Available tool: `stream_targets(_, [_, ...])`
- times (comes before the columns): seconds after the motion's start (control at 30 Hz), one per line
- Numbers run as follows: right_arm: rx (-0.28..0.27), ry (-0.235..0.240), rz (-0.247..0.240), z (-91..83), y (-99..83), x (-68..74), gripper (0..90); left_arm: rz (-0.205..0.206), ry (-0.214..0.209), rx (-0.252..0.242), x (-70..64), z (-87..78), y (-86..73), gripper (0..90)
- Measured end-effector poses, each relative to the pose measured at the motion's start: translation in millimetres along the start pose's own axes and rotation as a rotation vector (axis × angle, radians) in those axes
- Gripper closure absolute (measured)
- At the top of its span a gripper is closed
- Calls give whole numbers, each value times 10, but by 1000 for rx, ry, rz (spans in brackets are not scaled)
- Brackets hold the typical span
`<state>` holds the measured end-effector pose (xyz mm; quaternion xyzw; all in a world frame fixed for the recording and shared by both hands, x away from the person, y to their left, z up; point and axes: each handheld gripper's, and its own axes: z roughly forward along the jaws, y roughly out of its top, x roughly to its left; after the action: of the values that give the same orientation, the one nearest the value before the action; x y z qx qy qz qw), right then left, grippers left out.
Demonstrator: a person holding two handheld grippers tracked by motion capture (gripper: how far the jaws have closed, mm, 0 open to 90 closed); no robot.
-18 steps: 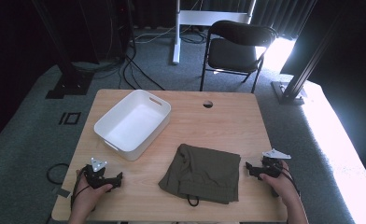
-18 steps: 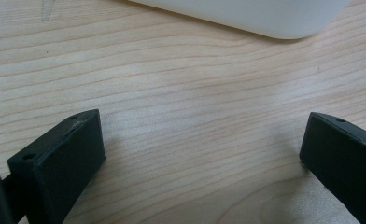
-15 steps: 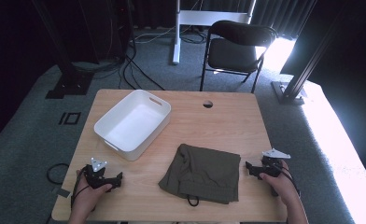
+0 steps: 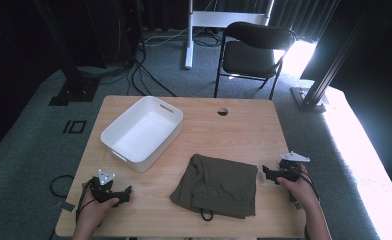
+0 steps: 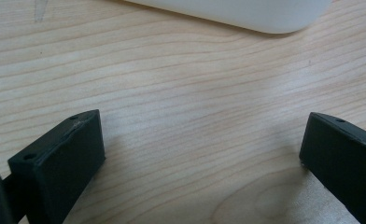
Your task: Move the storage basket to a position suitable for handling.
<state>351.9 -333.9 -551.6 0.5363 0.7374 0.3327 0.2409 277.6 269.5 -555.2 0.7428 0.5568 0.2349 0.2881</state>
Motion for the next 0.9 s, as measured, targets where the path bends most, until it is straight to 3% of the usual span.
stream_targets(0.3, [-41,21,-3,99,251,25,122,11,13,-5,-1,-18,59,11])
stream_targets(0.6, [-59,52,-46,240,533,156,121,20,10,-10,-22,-35,109,12])
stream_targets(0.9, [-75,103,-87,397,861,360,124,4,-3,-14,-33,-19,125,12])
